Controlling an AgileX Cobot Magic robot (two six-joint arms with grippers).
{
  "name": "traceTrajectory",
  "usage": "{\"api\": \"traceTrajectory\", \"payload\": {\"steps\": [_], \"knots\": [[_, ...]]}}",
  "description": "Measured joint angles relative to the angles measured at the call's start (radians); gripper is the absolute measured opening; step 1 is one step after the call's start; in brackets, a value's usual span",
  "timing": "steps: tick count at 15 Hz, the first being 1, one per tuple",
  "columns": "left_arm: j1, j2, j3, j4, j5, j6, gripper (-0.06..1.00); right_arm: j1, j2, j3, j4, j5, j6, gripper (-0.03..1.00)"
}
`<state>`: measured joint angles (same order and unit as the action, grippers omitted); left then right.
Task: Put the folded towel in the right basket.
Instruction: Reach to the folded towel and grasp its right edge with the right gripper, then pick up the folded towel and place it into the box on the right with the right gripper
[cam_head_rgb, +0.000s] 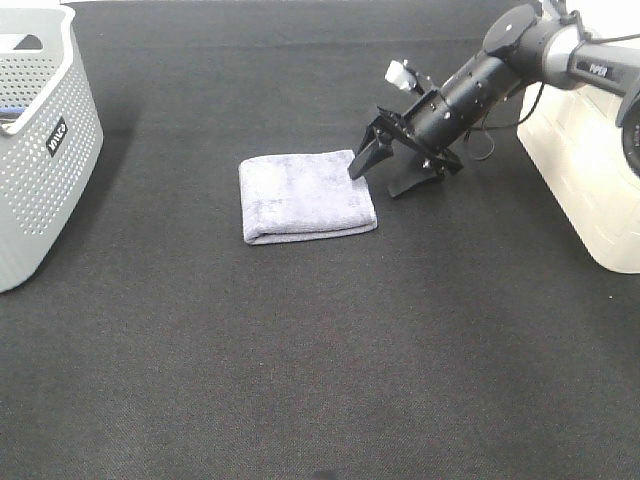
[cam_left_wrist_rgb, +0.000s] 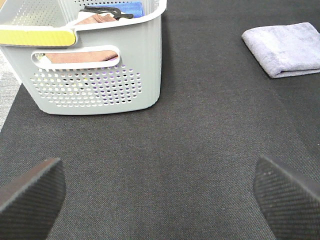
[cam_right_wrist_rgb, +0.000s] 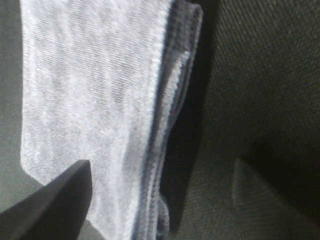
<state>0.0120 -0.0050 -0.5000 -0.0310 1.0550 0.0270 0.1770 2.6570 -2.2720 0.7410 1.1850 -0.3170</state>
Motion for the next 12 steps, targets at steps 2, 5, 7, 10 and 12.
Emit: {"api": "traceTrajectory", "payload": {"steps": [2, 5, 7, 10, 12], "knots": [[0.000, 0.000, 0.000, 0.000, 0.000, 0.000, 0.97, 0.009, 0.007, 0.000, 0.010, 0.000, -0.023, 0.73], [0.000, 0.000, 0.000, 0.000, 0.000, 0.000, 0.97, 0.037, 0.028, -0.007, 0.041, -0.023, -0.044, 0.61], [0.000, 0.000, 0.000, 0.000, 0.000, 0.000, 0.97, 0.042, 0.040, -0.008, 0.046, -0.032, -0.044, 0.36], [0.000, 0.000, 0.000, 0.000, 0.000, 0.000, 0.97, 0.043, 0.044, -0.008, 0.070, -0.032, -0.044, 0.05], [0.000, 0.000, 0.000, 0.000, 0.000, 0.000, 0.97, 0.043, 0.031, -0.008, 0.069, -0.030, -0.045, 0.05]]}}
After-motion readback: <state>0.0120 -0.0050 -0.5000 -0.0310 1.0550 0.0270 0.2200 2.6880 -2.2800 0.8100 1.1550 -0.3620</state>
